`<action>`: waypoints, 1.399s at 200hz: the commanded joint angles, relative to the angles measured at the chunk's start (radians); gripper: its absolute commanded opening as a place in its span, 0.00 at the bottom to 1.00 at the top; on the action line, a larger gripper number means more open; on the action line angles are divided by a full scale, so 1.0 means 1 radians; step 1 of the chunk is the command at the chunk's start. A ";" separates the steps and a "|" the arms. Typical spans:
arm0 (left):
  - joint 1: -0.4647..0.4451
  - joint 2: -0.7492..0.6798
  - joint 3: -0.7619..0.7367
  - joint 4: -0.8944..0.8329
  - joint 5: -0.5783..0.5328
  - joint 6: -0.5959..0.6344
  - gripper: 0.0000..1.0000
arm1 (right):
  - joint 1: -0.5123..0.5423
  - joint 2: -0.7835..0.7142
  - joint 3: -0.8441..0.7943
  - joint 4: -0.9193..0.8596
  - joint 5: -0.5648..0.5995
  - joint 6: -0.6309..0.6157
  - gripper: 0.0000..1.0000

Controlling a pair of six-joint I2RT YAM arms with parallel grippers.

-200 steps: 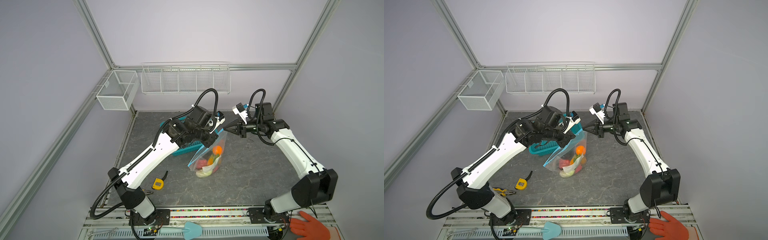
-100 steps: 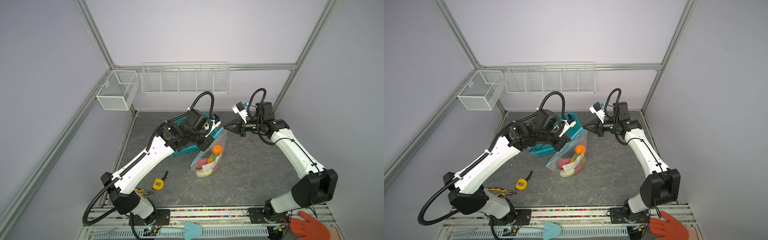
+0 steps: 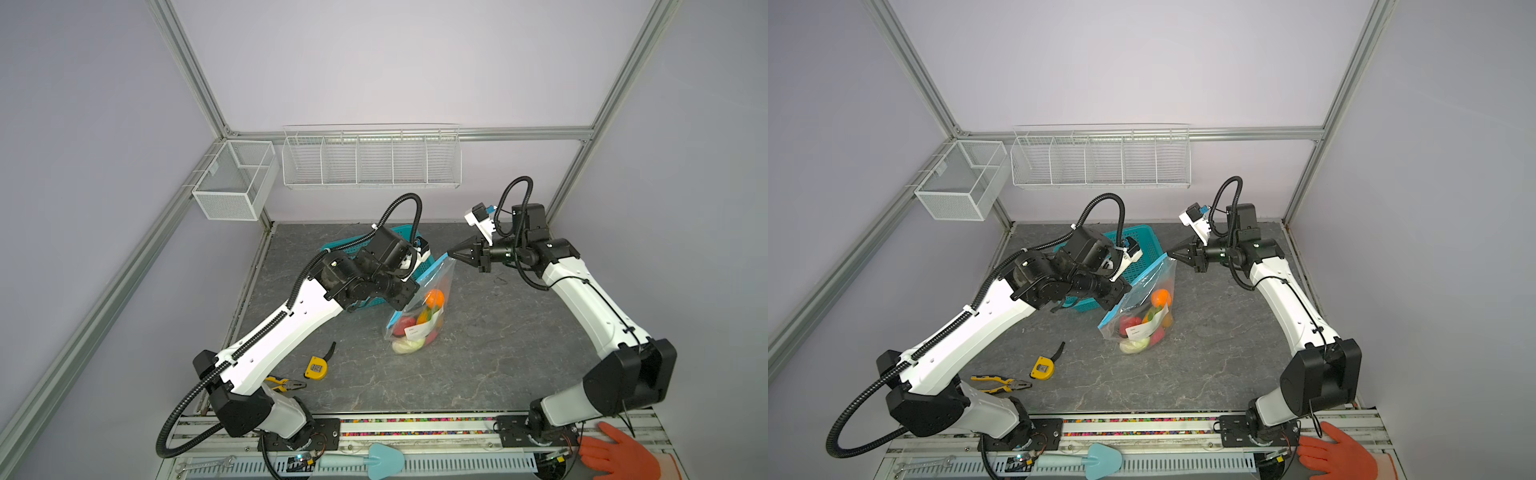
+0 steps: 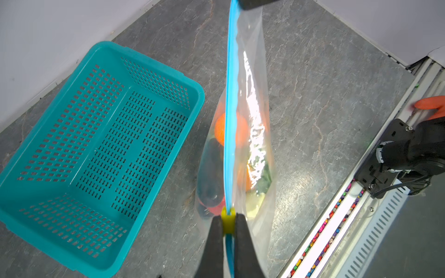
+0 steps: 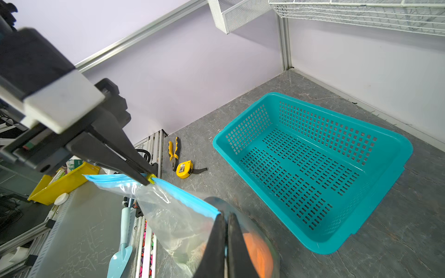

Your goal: Place the food in the zip-top bag and seal the zipper

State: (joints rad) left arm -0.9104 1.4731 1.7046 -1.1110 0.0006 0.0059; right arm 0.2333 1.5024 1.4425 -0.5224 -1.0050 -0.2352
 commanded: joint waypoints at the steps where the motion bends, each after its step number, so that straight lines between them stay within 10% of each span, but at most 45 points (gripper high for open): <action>1: -0.006 -0.041 -0.023 -0.145 -0.025 -0.029 0.00 | -0.022 -0.033 -0.003 0.044 0.059 0.003 0.07; 280: -0.006 -0.217 -0.085 -0.212 -0.054 -0.087 0.00 | -0.015 -0.034 0.010 0.038 0.238 0.034 0.07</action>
State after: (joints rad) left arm -0.9112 1.2827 1.6314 -1.2232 -0.0315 -0.0681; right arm 0.2333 1.4963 1.4425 -0.5106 -0.8154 -0.2050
